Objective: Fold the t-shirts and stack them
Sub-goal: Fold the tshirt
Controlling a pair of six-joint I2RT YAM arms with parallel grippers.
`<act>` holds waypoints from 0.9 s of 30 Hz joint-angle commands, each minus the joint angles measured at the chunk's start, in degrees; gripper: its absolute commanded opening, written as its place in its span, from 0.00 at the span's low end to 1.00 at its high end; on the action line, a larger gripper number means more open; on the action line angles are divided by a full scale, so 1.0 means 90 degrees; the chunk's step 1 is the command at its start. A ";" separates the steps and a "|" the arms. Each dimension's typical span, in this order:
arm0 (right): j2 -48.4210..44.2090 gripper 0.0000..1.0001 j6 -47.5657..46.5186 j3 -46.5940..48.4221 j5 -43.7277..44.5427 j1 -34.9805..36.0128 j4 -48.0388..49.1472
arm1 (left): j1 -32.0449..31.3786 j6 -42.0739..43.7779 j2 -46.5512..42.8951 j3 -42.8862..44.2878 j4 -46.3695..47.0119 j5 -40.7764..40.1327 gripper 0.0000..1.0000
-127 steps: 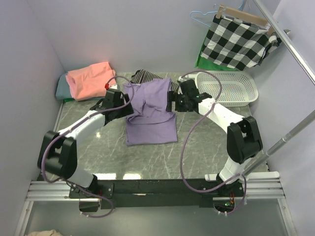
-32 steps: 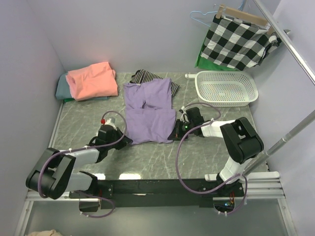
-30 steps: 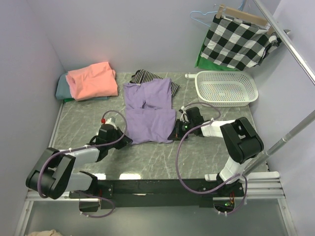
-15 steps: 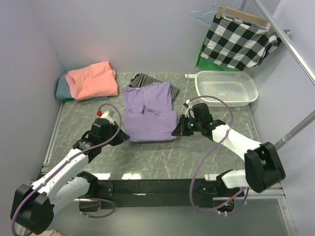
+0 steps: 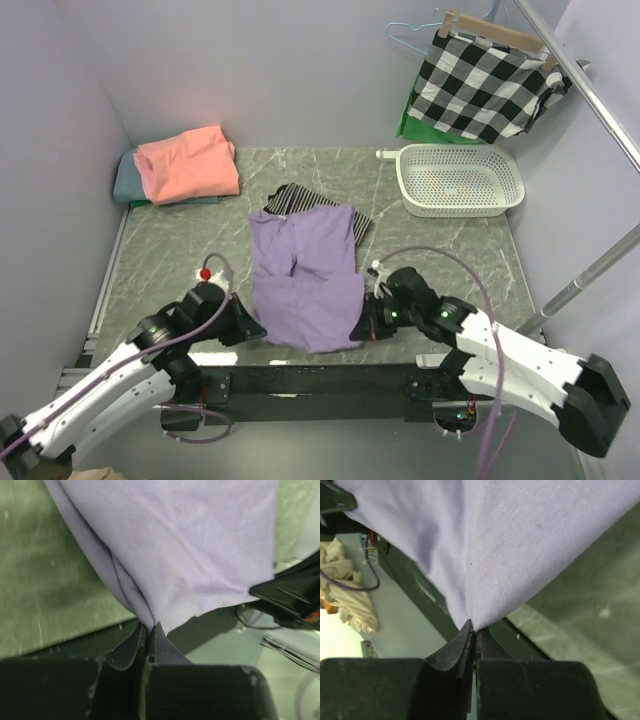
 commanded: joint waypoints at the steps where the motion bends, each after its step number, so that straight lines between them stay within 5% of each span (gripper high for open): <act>1: -0.1126 0.00 0.0928 -0.0473 0.0452 0.0225 -0.0522 | -0.0128 -0.0796 -0.1048 0.0020 -0.1172 -0.0038 0.01; 5: -0.1470 0.00 0.0842 -0.0203 0.1008 0.0215 -0.0815 | -0.0128 -0.0856 -0.0994 0.0118 -0.1018 -0.0272 0.01; 11: 0.0217 0.00 -0.0369 0.1368 0.1887 0.0010 -0.1157 | -0.0119 -0.0094 0.0753 0.1073 -0.0752 -0.1284 0.01; 16: 0.1576 0.00 -0.1248 0.2249 0.1596 -0.0965 -0.1157 | -0.0089 0.0394 0.1654 0.2068 -0.0617 -0.2029 0.01; 27: 0.3499 0.00 -0.2089 0.4017 0.0893 -0.2089 -0.0953 | 0.1111 0.1565 0.4066 0.2695 0.1209 -0.1298 0.01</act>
